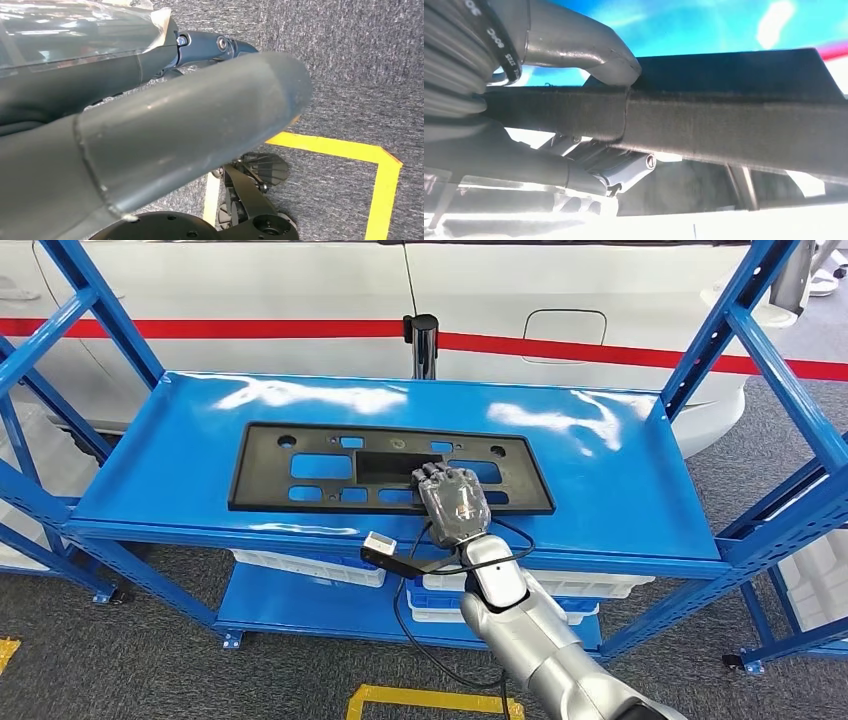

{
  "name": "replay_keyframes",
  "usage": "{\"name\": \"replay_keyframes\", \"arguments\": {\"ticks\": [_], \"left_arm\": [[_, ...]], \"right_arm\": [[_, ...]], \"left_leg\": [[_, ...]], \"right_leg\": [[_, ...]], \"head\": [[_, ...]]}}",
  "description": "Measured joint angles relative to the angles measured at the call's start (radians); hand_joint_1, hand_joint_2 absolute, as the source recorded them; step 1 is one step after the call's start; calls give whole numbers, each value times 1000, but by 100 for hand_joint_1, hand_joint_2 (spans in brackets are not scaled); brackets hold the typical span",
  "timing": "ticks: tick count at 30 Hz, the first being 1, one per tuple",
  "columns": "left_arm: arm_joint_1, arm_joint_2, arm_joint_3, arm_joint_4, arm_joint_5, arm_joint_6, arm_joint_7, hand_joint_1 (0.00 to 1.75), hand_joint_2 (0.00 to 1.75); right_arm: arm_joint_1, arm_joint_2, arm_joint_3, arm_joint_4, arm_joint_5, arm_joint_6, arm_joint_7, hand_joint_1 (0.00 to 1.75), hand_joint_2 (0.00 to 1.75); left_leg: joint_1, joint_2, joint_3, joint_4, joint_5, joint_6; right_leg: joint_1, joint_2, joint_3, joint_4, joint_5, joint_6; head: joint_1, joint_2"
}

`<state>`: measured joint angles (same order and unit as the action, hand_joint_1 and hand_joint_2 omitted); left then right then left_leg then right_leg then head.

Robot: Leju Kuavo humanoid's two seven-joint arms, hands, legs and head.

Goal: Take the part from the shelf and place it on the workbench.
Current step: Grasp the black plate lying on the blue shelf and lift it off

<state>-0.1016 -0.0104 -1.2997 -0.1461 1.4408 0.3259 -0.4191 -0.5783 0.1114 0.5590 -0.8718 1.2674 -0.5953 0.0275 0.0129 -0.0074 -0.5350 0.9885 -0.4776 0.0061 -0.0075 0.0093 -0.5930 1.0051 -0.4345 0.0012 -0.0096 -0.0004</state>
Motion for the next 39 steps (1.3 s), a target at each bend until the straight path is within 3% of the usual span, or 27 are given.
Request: {"name": "replay_keyframes", "arguments": {"ticks": [4, 12, 16, 21, 30, 39], "left_arm": [[0, 0, -11, 0, 0, 2, 1, 0, 0], [-1, 0, -24, 0, -2, 8, 6, 0, 0], [-1, 0, -24, 0, 0, 2, 8, 0, 175], [-1, 0, -24, 0, 1, -55, 12, 0, 175], [-1, 0, -24, 0, 0, -67, 12, 0, 175], [-1, 1, -24, 0, -7, -67, -1, 0, 175]], "right_arm": [[13, -1, -38, -107, -130, -26, -78, 175, 175], [-43, -16, -104, -248, -313, -18, -147, 175, 175], [-56, -20, -122, -310, -556, 30, -265, 175, 175], [-61, -28, -142, -423, -858, 115, -380, 175, 175], [-60, -42, -154, -514, -911, 137, -397, 175, 175], [-51, -74, -150, -634, -1128, 270, -421, 175, 175]], "left_leg": [[0, 0, -1, 0, 0, 0], [0, 0, -1, 0, 0, 0], [0, 0, -1, 0, 0, 0], [0, 0, -2, 0, 0, 0], [0, 0, -2, 0, 0, 0], [0, 0, -2, 0, 0, 0]], "right_leg": [[0, 0, -1, 0, 0, 0], [-1, 0, -1, 0, 0, 0], [-1, 0, -1, 0, 0, 0], [-1, 0, -2, 0, 0, 0], [-1, 0, -2, 0, 0, 0], [-1, 0, -2, 0, 0, 0]], "head": [[0, 0], [0, 0], [0, 0], [0, 0], [0, 0], [0, 0]]}}
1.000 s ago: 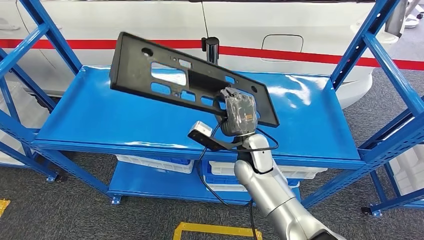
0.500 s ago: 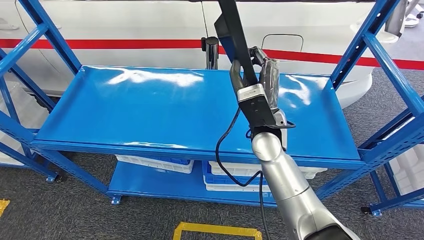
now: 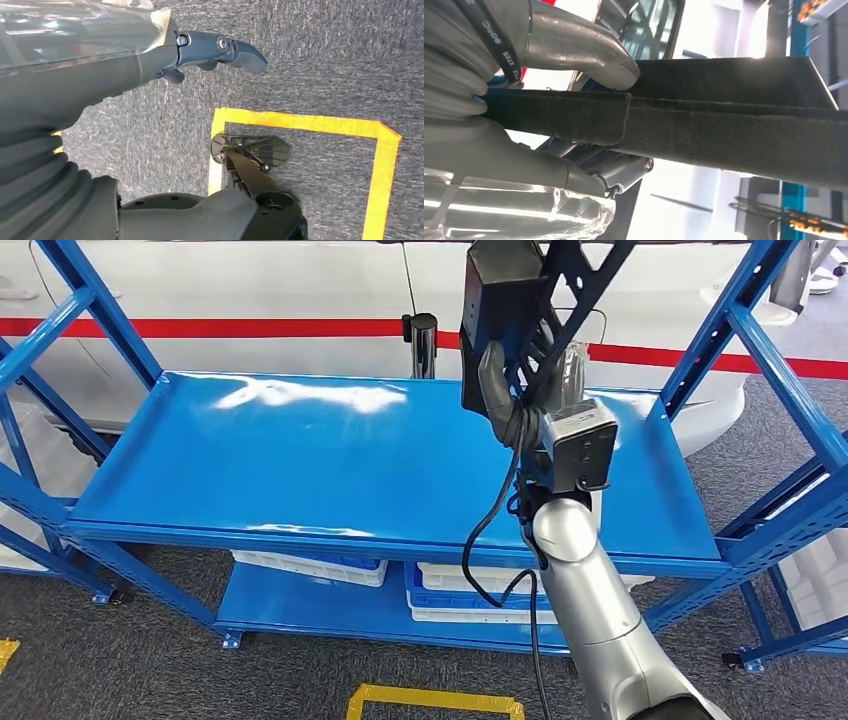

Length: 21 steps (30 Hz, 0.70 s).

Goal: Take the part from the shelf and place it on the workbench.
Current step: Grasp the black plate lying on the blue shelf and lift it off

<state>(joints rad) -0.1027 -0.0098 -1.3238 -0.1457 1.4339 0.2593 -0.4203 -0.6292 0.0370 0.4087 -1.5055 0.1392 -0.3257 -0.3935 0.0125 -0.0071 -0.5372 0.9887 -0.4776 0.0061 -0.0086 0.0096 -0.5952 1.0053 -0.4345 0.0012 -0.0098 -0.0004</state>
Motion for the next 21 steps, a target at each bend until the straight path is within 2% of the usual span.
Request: {"name": "replay_keyframes", "arguments": {"ticks": [15, 21], "left_arm": [[-2, 2, 3, 1, 29, 52, -15, 0, 175], [-5, 3, 10, 1, 49, 24, -74, 0, 175]], "right_arm": [[46, -19, 57, -58, -50, 34, 4, 175, 175], [64, -25, 87, -61, -92, 77, 4, 175, 175]], "left_leg": [[0, 0, 0, 0, 0, 0], [0, 0, 0, 0, 0, 0]], "right_leg": [[0, 0, 0, 0, 0, 0], [0, 0, 0, 0, 0, 0]], "head": [[0, 0], [0, 0]]}}
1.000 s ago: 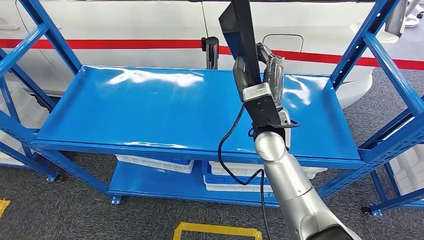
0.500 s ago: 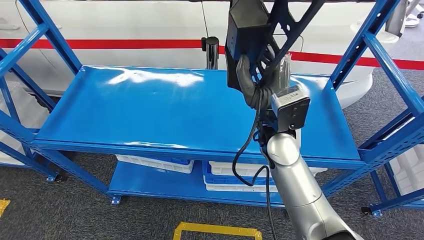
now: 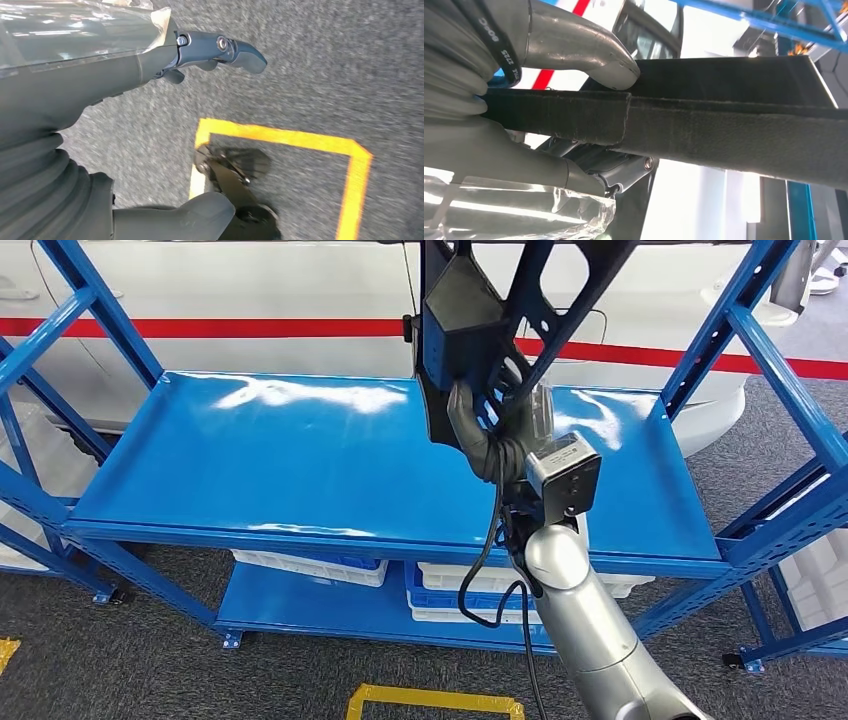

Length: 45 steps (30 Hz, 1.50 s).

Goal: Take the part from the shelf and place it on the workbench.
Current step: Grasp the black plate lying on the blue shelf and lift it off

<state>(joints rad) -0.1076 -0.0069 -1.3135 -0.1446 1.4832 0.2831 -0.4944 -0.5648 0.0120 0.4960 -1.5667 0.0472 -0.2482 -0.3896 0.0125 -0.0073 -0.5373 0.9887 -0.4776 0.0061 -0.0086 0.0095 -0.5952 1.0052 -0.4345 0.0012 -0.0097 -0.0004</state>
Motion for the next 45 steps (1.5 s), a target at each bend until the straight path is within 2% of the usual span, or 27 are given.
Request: {"name": "replay_keyframes", "arguments": {"ticks": [8, 14, 17, 18, 19, 21, 22, 23, 24, 26, 27, 28, 29, 31, 33, 34, 36, 37, 38, 39, 40, 42, 43, 45], "left_arm": [[0, 1, 18, 0, 14, -85, -44, 0, 175], [0, 5, 19, 0, 14, -121, -51, 0, 175], [-2, 7, 21, 0, 16, -166, -60, 0, 175], [-3, 7, 22, 0, 17, -181, -62, 0, 175], [-4, 7, 24, 0, 19, -194, -63, 0, 175], [-5, 8, 25, 0, 21, -209, -63, 0, 175], [-5, 8, 25, 0, 22, -212, -63, 0, 175], [-5, 8, 26, 0, 22, -214, -63, 0, 175], [-5, 8, 26, 0, 23, -215, -63, 0, 175], [-5, 8, 26, 0, 23, -218, -63, 0, 175], [-6, 10, 26, 0, 23, -219, -63, 0, 175], [-7, 12, 26, 1, 23, -219, -63, 0, 175], [-8, 13, 26, 2, 23, -219, -63, 0, 175], [-8, 15, 26, 2, 23, -219, -62, 0, 175], [-10, 15, 26, 2, 23, -219, -61, 0, 175], [-11, 15, 26, 2, 23, -218, -61, 0, 175], [-12, 15, 26, 3, 24, -216, -59, 0, 175], [-12, 16, 26, 3, 25, -215, -59, 0, 175], [-11, 16, 26, 3, 25, -215, -59, 0, 175], [-11, 16, 26, 3, 25, -214, -58, 0, 175], [-11, 16, 26, 4, 25, -214, -58, 0, 175], [-12, 17, 27, 4, 25, -213, -58, 0, 175], [-13, 18, 27, 5, 25, -213, -58, 0, 175], [-14, 19, 27, 6, 25, -213, -57, 0, 175]], "right_arm": [[52, -8, 17, -13, -24, 20, -24, 175, 175], [77, -12, 20, -16, -19, 29, -24, 175, 175], [78, -13, 16, -17, -13, 46, -24, 175, 175], [78, -13, 13, -17, -12, 51, -24, 175, 175], [78, -14, 11, -17, -10, 54, -24, 175, 175], [82, -15, 8, -16, -8, 57, -24, 175, 175], [86, -17, 7, -16, -7, 59, -24, 175, 175], [90, -18, 7, -16, -7, 60, -24, 175, 175], [92, -19, 7, -16, -7, 61, -24, 175, 175], [94, -20, 6, -16, -7, 63, -24, 175, 175], [94, -20, 6, -17, -7, 64, -24, 175, 175], [94, -20, 5, -17, -6, 64, -24, 175, 175], [95, -20, 4, -17, -6, 65, -24, 175, 175], [97, -20, 2, -18, -6, 66, -24, 175, 175], [97, -18, 0, -19, -6, 69, -23, 175, 175], [97, -16, -2, -19, -6, 71, -23, 175, 175], [98, -13, -4, -19, -4, 74, -22, 175, 175], [99, -12, -4, -18, -4, 74, -22, 175, 175], [101, -12, -4, -18, -4, 75, -22, 175, 175], [103, -12, -4, -18, -4, 75, -22, 175, 175], [103, -12, -4, -18, -3, 75, -22, 175, 175], [104, -9, -6, -18, -2, 75, -22, 175, 175], [103, -8, -7, -18, -2, 75, -22, 175, 175], [103, -5, -9, -18, -2, 75, -21, 175, 175]], "left_leg": [[-1, 0, -1, 2, -1, 2], [-3, 0, -7, 12, -6, 13], [3, 3, 3, -9, 8, 28], [6, 4, 7, -19, 15, 33], [9, 6, 12, -28, 21, 36], [9, 8, 11, -29, 23, 38], [10, 8, 11, -29, 22, 37], [12, 7, 11, -28, 21, 35], [14, 7, 12, -27, 19, 31], [22, 5, 14, -17, 9, 17], [23, 4, 12, -8, 2, 7], [23, 2, 9, -1, -3, -2], [22, 1, 6, 5, -7, -9], [25, 0, 3, 7, -8, -15], [30, 3, -8, 32, -28, -20], [30, 4, -27, 73, -53, -22], [28, 6, -93, 209, -118, -22], [27, 5, -127, 275, -141, -20], [25, 5, -149, 313, -145, -16], [23, 5, -153, 311, -130, -9], [19, 5, -135, 266, -97, 0], [7, 6, -71, 126, -29, 22], [1, 8, -47, 74, -10, 30], [-10, 12, -35, 40, -4, 34]], "right_leg": [[-2, 0, 0, -1, 0, 0], [-6, 0, 1, -2, 2, 4], [-3, -1, -4, 0, 1, 13], [-2, -2, -15, 21, -10, 14], [-2, -3, -37, 66, -31, 13], [-7, -4, -101, 199, -82, 13], [-11, -4, -129, 254, -98, 17], [-15, -4, -140, 274, -99, 25], [-21, -5, -133, 255, -85, 37], [-31, -9, -70, 125, -34, 61], [-31, -8, -38, 65, -15, 66], [-31, -6, -18, 28, -6, 63], [-29, -3, -11, 15, -6, 55], [-26, 1, -14, 21, -7, 36], [-26, 2, -15, 23, -8, 21], [-26, 2, -14, 22, -8, 15], [-20, 1, -15, 22, -8, 6], [-15, 1, -15, 22, -8, 4], [-11, 1, -15, 22, -8, 2], [-6, 1, -15, 22, -8, 1], [-3, 2, -14, 22, -8, 0], [3, 3, -12, 22, -7, -1], [5, 3, -13, 22, -6, -1], [5, 1, -15, 20, -3, 3]], "head": [[0, 0], [0, 0], [1, 0], [2, 0], [3, 0], [5, 0], [5, 0], [5, 0], [5, 0], [5, 0], [7, 0], [8, 0], [7, 0], [4, 0], [2, 0], [1, 0], [0, 0], [0, 0], [0, 0], [0, 0], [0, 0], [1, 0], [1, 0], [0, 0]]}}
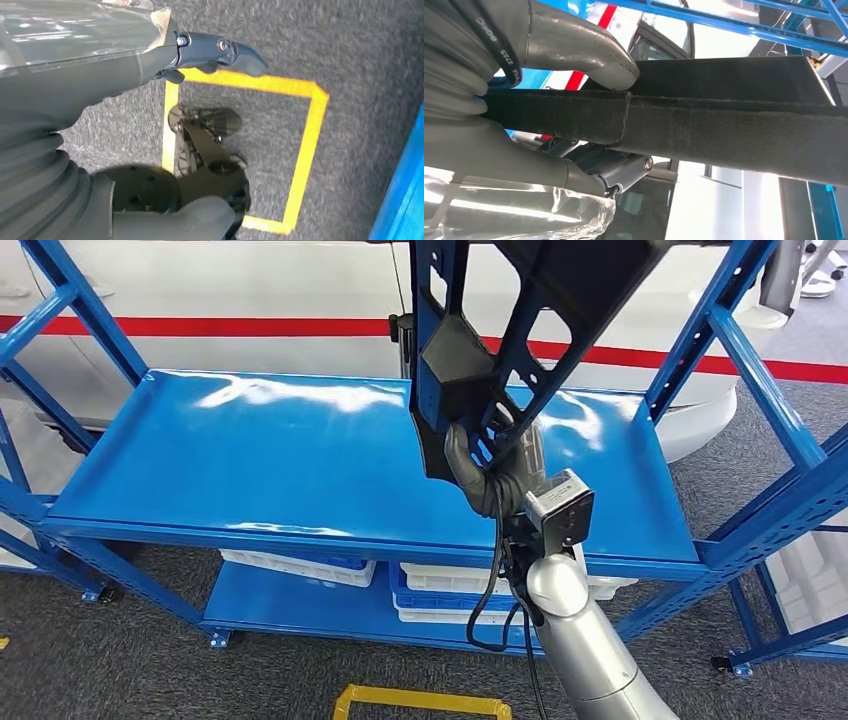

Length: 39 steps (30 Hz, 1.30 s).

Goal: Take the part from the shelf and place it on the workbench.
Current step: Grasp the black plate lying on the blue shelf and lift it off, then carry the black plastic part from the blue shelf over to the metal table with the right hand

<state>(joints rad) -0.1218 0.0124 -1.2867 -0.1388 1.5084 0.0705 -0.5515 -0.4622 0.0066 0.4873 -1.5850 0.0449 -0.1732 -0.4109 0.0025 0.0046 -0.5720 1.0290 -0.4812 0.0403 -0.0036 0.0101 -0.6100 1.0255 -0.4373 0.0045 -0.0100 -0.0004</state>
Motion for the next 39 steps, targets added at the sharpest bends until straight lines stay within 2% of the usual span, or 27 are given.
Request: {"name": "replay_keyframes", "arguments": {"ticks": [2, 4, 5, 7, 8, 9, 10, 12, 14, 16, 17, 19, 20, 22, 23, 24, 25, 28, 29, 30, 32, 33, 34, 35, 37, 38, 39], "left_arm": [[0, 0, 0, 0, 1, 1, 0, 0, 175], [0, 1, 0, 0, 3, 2, 0, 0, 175], [0, 0, 1, 0, 5, 2, 0, 0, 175], [1, 0, 3, 0, 8, 4, 0, 0, 175], [1, 0, 4, 0, 9, 5, 0, 0, 175], [2, -1, 5, 0, 9, 5, 0, 0, 175], [2, -1, 6, 0, 9, 6, 0, 0, 175], [2, -2, 7, 0, 10, 7, 0, 0, 175], [2, -2, 7, 0, 13, 9, -2, 0, 175], [3, -2, 7, 0, 16, 11, -4, 0, 175], [3, -2, 8, 0, 17, 12, -4, 0, 175], [3, -2, 9, 0, 19, 14, -6, 0, 175], [3, -2, 9, 0, 20, 14, -7, 0, 175], [5, -2, 12, 0, 21, 15, -8, 0, 175], [6, -2, 14, 0, 22, 15, -8, 0, 175], [7, -2, 15, 0, 23, 16, -9, 0, 175], [8, -2, 16, 0, 24, 16, -9, 0, 175], [7, -2, 19, 0, 27, 18, -11, 0, 175], [6, -2, 20, 0, 27, 18, -11, 0, 175], [6, -2, 20, 0, 27, 18, -12, 0, 175], [6, -2, 21, 0, 27, 18, -12, 0, 175], [6, -2, 21, 0, 27, 18, -12, 0, 175], [5, -3, 21, 0, 27, 18, -13, 0, 175], [4, -3, 21, 0, 27, 18, -13, 0, 175], [3, -4, 22, 0, 27, 21, -14, 0, 175], [3, -4, 22, 0, 27, 22, -14, 0, 175], [4, -4, 22, 0, 27, 23, -15, 0, 175]], "right_arm": [[0, 1, 0, 0, 1, 0, 0, 175, 175], [-1, 1, -3, 0, 5, 4, 0, 175, 175], [-1, 0, -5, 0, 7, 7, -1, 175, 175], [3, -1, -8, 2, 11, 12, -2, 175, 175], [6, -2, -8, 3, 12, 13, -2, 175, 175], [8, -3, -9, 4, 12, 14, -2, 175, 175], [9, -3, -9, 5, 13, 14, -3, 175, 175], [8, -3, -10, 6, 15, 16, -4, 175, 175], [9, -2, -11, 6, 17, 18, -7, 175, 175], [10, -1, -13, 6, 19, 19, -11, 175, 175], [11, 0, -14, 6, 19, 20, -13, 175, 175], [11, 1, -15, 6, 22, 20, -18, 175, 175], [12, 2, -16, 6, 23, 21, -20, 175, 175], [14, 3, -16, 8, 24, 21, -21, 175, 175], [17, 4, -16, 9, 24, 22, -21, 175, 175], [19, 4, -16, 11, 25, 23, -21, 175, 175], [22, 5, -16, 13, 25, 24, -21, 175, 175], [23, 8, -18, 16, 25, 27, -22, 175, 175], [22, 10, -19, 16, 25, 27, -22, 175, 175], [22, 11, -20, 16, 25, 27, -22, 175, 175], [22, 12, -23, 16, 26, 28, -23, 175, 175], [23, 12, -25, 16, 27, 29, -23, 175, 175], [24, 11, -27, 16, 27, 29, -24, 175, 175], [25, 10, -30, 16, 28, 29, -24, 175, 175], [29, 8, -34, 16, 28, 29, -25, 175, 175], [33, 7, -35, 17, 29, 29, -26, 175, 175], [36, 6, -37, 18, 30, 29, -26, 175, 175]], "left_leg": [[-1, 0, 1, -11, 11, 1], [4, 2, 3, -25, 25, 5], [6, 4, 2, -30, 30, 7], [5, 4, -4, -30, 34, 10], [5, 4, -7, -29, 35, 9], [5, 4, -8, -29, 37, 9], [5, 4, -9, -28, 37, 8], [5, 3, -9, -25, 37, 5], [1, 3, -14, -20, 37, -3], [0, 3, -18, -20, 40, -15], [3, 3, -20, -19, 40, -21], [7, 0, -33, 14, 12, -33], [9, -2, -52, 58, -19, -39], [13, -3, -106, 193, -91, -49], [15, -3, -128, 248, -112, -53], [17, -3, -135, 272, -116, -55], [19, -3, -120, 253, -99, -56], [23, -5, -6, 53, -14, -53], [21, -6, 17, 8, -1, -50], [18, -8, 24, -11, 3, -45], [12, -9, 16, -15, 12, -30], [11, -7, 12, -19, 20, -21], [12, -5, 6, -23, 30, -10], [12, -3, -2, -28, 40, 0], [10, -1, -26, -28, 58, 11], [8, -1, -38, -28, 67, 11], [6, 0, -51, -27, 77, 11]], "right_leg": [[-1, -3, -4, -1, 2, 8], [0, -4, -24, 35, -22, 10], [0, -4, -47, 85, -49, 8], [-2, -4, -102, 219, -108, 6], [-4, -5, -121, 267, -124, 9], [-5, -5, -118, 274, -123, 16], [-7, -5, -96, 241, -108, 25], [-9, -8, -17, 97, -62, 37], [-6, -11, 34, 0, -35, 29], [-2, -10, 40, -15, -28, 16], [-6, -10, 39, -17, -24, 9], [-14, -10, 39, -23, -16, -3], [-18, -11, 39, -25, -13, -9], [-18, -11, 35, -24, -10, -14], [-17, -12, 32, -24, -8, -15], [-17, -12, 30, -23, -7, -15], [-18, -12, 29, -22, -5, -14], [-16, -10, 26, -18, 0, -8], [-13, -10, 23, -16, 2, -3], [-11, -10, 20, -15, 6, 3], [-10, -10, 13, -19, 15, 18], [-10, -10, 6, -14, 12, 23], [-10, -10, -6, 4, -5, 23], [-9, -10, -23, 41, -35, 18], [-9, -10, -71, 173, -118, 3], [-9, -10, -89, 236, -148, 2], [-9, -10, -91, 274, -164, 5]], "head": [[-2, 0], [-1, 0], [0, 0], [2, 0], [2, 0], [2, 0], [2, 0], [2, 0], [1, 0], [0, 0], [0, 0], [-1, 0], [-2, 0], [-3, 0], [-3, 0], [-3, 0], [-3, 0], [-3, 0], [-3, 0], [-2, 0], [-1, 0], [-1, 0], [0, 0], [0, 0], [2, 0], [2, 0], [2, 0]]}}
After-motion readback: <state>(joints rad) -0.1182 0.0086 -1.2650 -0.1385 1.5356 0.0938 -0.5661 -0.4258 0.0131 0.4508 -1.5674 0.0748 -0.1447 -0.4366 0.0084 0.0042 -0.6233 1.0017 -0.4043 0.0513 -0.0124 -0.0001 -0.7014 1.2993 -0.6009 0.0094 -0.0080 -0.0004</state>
